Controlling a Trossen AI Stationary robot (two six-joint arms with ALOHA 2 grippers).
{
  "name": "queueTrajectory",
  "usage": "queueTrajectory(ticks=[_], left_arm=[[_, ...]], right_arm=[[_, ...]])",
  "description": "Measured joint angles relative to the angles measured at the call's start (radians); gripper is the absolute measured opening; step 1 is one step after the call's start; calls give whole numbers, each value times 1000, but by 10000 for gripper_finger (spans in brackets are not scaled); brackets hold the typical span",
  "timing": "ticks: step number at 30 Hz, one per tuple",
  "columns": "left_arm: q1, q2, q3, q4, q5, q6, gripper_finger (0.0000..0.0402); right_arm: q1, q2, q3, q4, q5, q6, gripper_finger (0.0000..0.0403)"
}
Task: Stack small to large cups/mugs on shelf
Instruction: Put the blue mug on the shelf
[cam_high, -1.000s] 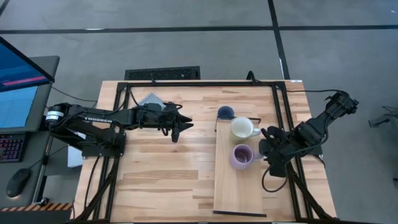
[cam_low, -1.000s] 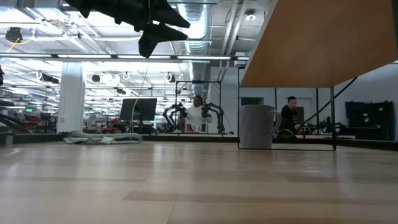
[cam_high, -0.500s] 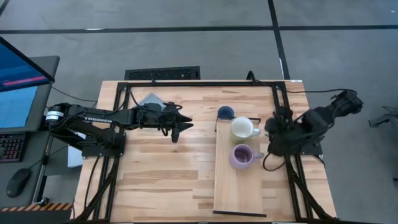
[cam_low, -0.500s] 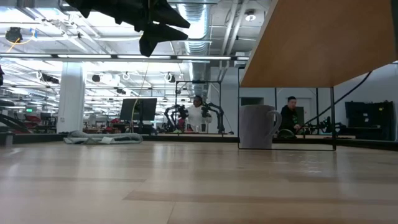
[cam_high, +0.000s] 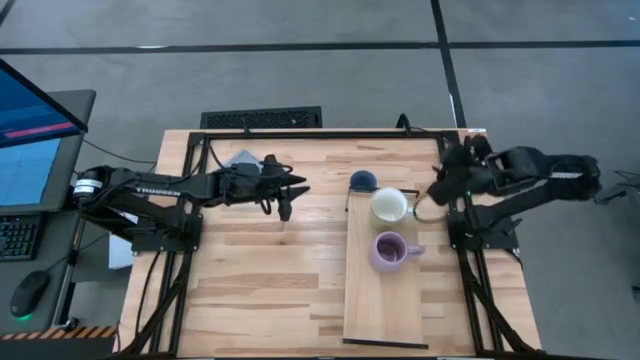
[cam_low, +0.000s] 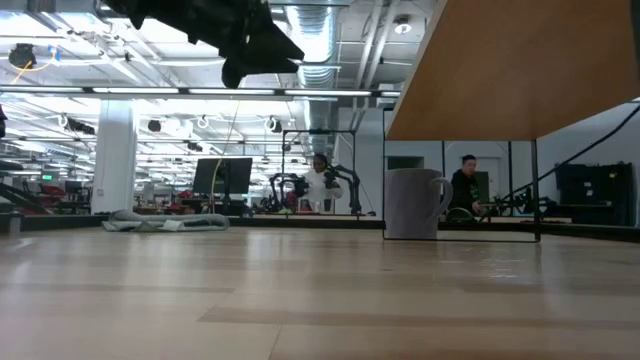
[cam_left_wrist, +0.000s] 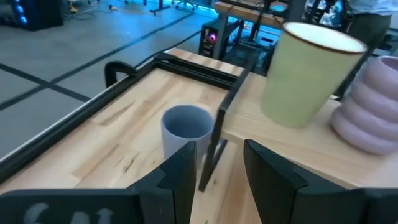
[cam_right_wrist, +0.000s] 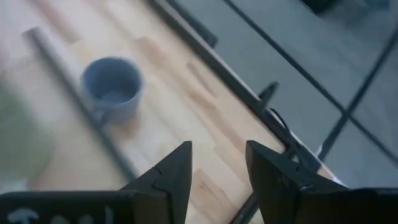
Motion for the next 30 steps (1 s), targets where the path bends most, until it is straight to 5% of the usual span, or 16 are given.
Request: queueTrajectory(ticks=[6, 15, 24, 30], left_arm=[[58, 0, 0, -1, 1, -1, 125], [138, 0, 0, -5, 1, 12, 125], [192, 0, 0, -7, 101, 13, 125], [214, 0, 0, -43, 102, 21, 125]], right_arm=[[-226, -28, 0, 102, -22, -11, 171], [-543, -4, 0, 294, -241, -124, 171], [-833, 131, 0, 362, -460, -182, 171], [-931, 243, 0, 471, -611, -270, 171]])
